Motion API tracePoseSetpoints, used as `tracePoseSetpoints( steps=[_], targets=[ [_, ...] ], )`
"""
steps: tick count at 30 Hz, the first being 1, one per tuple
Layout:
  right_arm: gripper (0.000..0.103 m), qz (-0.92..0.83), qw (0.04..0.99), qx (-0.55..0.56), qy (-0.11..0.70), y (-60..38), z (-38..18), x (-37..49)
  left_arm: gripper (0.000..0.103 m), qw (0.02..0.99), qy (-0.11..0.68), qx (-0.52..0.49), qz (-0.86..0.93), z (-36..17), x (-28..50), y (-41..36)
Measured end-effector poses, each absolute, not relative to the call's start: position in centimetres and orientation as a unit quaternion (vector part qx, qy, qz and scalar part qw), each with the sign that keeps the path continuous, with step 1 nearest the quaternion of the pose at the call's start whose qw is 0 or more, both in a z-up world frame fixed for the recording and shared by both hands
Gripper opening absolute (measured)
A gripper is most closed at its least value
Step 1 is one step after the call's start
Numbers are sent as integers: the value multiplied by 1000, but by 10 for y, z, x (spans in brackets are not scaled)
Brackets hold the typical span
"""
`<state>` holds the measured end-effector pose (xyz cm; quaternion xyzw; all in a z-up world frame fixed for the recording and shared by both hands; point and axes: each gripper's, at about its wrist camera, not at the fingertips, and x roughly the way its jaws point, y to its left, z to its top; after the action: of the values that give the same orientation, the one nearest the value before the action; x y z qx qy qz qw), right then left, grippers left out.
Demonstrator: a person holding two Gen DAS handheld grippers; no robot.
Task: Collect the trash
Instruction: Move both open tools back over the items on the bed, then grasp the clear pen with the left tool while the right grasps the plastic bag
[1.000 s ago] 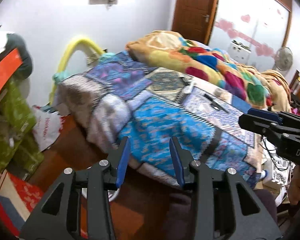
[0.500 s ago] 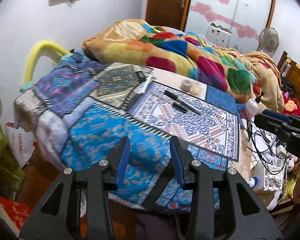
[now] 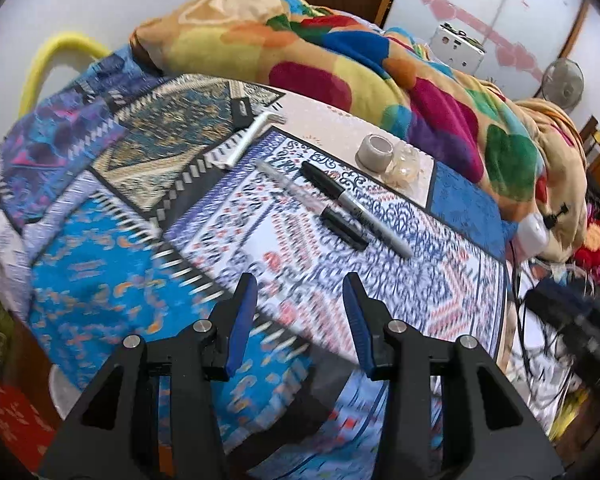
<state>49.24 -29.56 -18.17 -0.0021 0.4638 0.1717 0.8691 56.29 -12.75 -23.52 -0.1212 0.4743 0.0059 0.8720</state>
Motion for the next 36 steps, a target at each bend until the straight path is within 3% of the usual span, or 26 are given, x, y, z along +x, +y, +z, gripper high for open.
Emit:
tracePoseSetpoints(
  steps=[12, 26, 27, 29, 30, 32, 36],
  targets=[
    [37, 173, 861, 23, 477, -285, -211, 558, 44, 864, 481, -150, 19, -270, 630, -146],
    [37, 197, 837, 56, 507, -245, -238, 630, 43, 883, 447, -130, 58, -277, 632, -145],
    [37, 196, 837, 60, 508, -245, -240, 632, 41, 884, 446, -129, 60, -277, 632, -146],
    [37, 193, 837, 71, 508, -244, -243, 637, 19, 885, 443, -131, 61, -278, 633, -144],
    [37, 192, 839, 74, 503, -245, -243, 636, 13, 885, 442, -135, 55, -278, 633, -142],
    [26, 191, 839, 73, 504, -245, -243, 637, 12, 887, 437, -143, 43, -279, 630, -136],
    [23, 189, 846, 67, 494, -253, -241, 625, 11, 889, 436, -138, 22, -279, 618, -126]
  ],
)
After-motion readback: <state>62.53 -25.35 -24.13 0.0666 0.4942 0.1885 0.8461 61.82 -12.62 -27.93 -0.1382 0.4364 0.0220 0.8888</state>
